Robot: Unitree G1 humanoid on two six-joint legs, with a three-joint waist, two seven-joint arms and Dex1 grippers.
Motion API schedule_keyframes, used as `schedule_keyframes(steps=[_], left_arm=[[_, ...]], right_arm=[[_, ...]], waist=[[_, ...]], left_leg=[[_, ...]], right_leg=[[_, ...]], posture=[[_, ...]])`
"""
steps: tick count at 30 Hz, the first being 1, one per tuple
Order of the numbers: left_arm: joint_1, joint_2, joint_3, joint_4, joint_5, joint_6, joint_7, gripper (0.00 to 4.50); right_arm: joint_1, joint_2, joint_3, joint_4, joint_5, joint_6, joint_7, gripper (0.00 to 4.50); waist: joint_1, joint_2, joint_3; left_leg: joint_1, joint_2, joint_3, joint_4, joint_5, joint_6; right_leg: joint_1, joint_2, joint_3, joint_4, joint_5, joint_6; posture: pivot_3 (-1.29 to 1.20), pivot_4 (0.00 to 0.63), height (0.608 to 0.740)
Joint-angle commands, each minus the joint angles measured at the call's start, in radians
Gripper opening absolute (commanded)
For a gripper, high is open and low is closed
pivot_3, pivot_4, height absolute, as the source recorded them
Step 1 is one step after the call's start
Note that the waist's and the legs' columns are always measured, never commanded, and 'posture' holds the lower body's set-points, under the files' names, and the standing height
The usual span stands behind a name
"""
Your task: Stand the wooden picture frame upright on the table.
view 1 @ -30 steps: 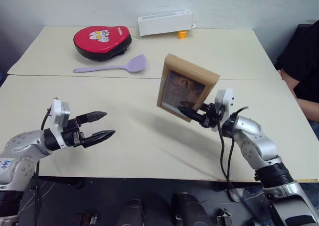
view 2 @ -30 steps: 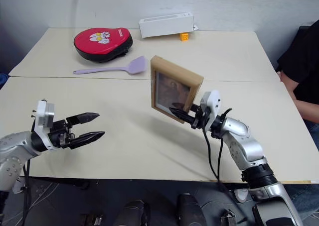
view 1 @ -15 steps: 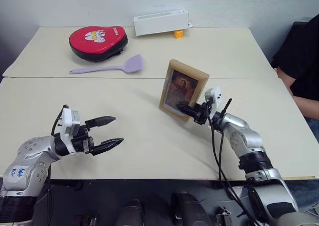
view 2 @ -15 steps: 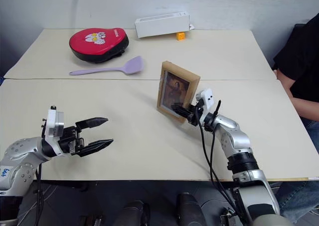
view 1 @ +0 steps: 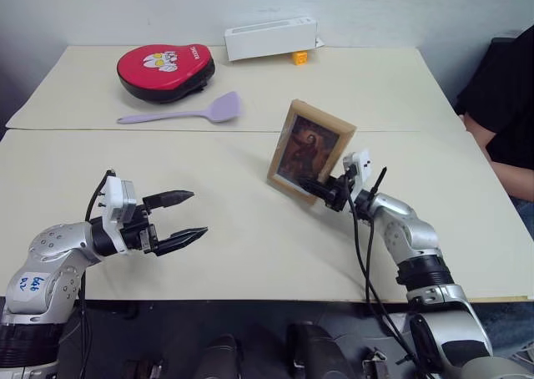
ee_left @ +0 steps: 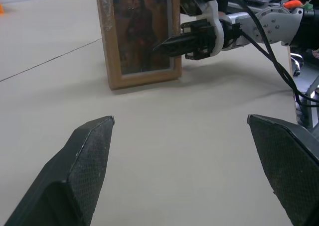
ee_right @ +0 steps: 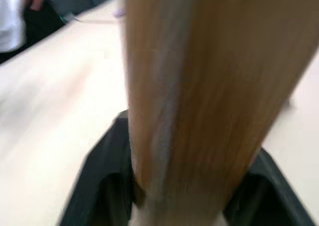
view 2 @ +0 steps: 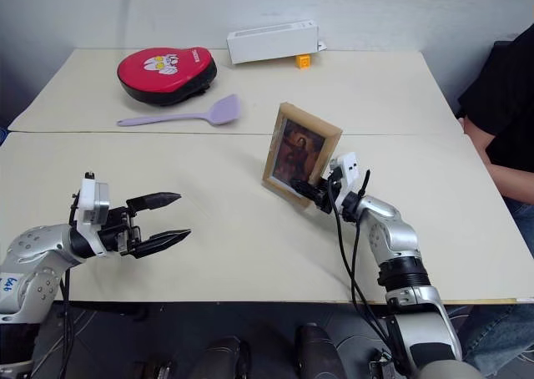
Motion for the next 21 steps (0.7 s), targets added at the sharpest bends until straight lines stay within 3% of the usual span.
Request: schedule_keyframes(steps=[1,5,8,11,16,21], left_arm=[[-0.005,-0.003,0.024,-0.006,0.009,-0.018,-0.014,4.50],[0.008,-0.002,0.036,0.003,0.016,-0.024,-0.021,4.50],[0.023,0.003,0.044,0.007,0.020,-0.027,-0.031,4.50],[0.070,0.020,0.086,0.016,0.044,-0.055,-0.033,4.50],[0.175,0.056,0.135,0.072,0.202,-0.215,-0.022,4.50],[0.216,0.061,0.184,0.160,0.258,-0.331,-0.026,4.50]], right_arm=[[0.002,-0.009,-0.031,-0.020,-0.027,-0.024,-0.001,3.19],[0.033,-0.039,-0.035,-0.084,-0.032,-0.012,0.045,4.48],[0.061,-0.064,-0.036,-0.131,-0.038,-0.012,0.065,4.48],[0.212,-0.175,-0.085,-0.311,-0.008,-0.078,0.203,4.48],[0.387,-0.316,-0.172,-0.346,-0.126,-0.507,0.344,4.48],[0.490,-0.412,-0.224,-0.272,-0.178,-0.752,0.407,4.48]], waist=[[0.001,0.000,0.000],[0.003,0.000,0.000],[0.004,0.000,0.000],[0.009,0.000,0.000],[0.007,0.000,0.000],[0.005,0.000,0.000]], left_leg=[[-0.001,0.000,0.000,0.000,0.000,0.000],[-0.002,0.000,0.001,0.000,0.000,0.000],[-0.002,0.000,0.001,0.000,0.000,0.000],[-0.002,0.000,0.001,-0.002,0.000,0.000],[-0.001,-0.001,0.004,-0.002,-0.002,0.003],[0.006,0.000,0.007,-0.002,-0.005,0.009]], right_leg=[[-0.001,0.000,0.000,0.000,0.000,0.000],[-0.002,0.000,0.000,0.000,0.000,0.000],[-0.002,0.000,0.001,0.000,0.000,0.000],[-0.002,0.000,0.000,-0.001,0.000,0.000],[-0.001,0.000,0.002,-0.006,0.000,0.001],[0.002,0.001,0.006,-0.005,0.000,0.001]], posture=[[0.00,0.150,0.740],[0.00,0.150,0.740],[0.00,0.150,0.740],[0.00,0.150,0.740],[0.00,0.150,0.740],[0.00,0.150,0.740]])
